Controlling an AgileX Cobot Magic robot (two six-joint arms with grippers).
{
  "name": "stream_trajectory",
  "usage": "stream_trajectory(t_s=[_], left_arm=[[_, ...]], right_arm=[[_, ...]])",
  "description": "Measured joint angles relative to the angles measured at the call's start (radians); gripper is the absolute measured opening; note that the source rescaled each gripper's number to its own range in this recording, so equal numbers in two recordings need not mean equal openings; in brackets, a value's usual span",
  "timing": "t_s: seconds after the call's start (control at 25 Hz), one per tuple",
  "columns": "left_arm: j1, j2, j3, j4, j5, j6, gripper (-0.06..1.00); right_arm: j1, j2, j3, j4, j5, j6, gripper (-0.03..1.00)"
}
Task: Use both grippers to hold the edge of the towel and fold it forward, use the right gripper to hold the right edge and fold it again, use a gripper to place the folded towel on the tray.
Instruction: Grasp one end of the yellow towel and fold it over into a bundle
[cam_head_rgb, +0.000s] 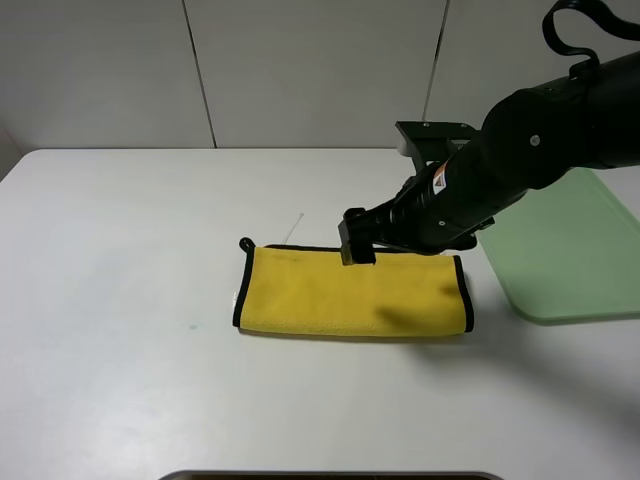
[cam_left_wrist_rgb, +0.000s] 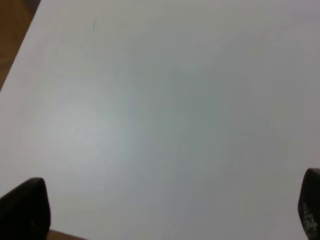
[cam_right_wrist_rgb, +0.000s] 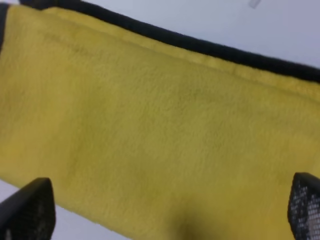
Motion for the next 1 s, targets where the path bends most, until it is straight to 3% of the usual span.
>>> stream_trajectory(t_s=[0.36,0.68,1.0], left_arm=[[0.014,0.0,0.0,0.003,0.0,0.0,1.0],[0.014,0.0,0.0,0.005,0.0,0.0,1.0],[0.014,0.0,0.0,0.005,0.0,0.0,1.0]], right_arm=[[0.0,0.0,0.0,-0.159,0.09,0.286,1.0],[-0.006,0.0,0.0,-0.218,0.17,0.315,1.0],[-0.085,0.045,0.0,-0.204,0.179,0.273,1.0]])
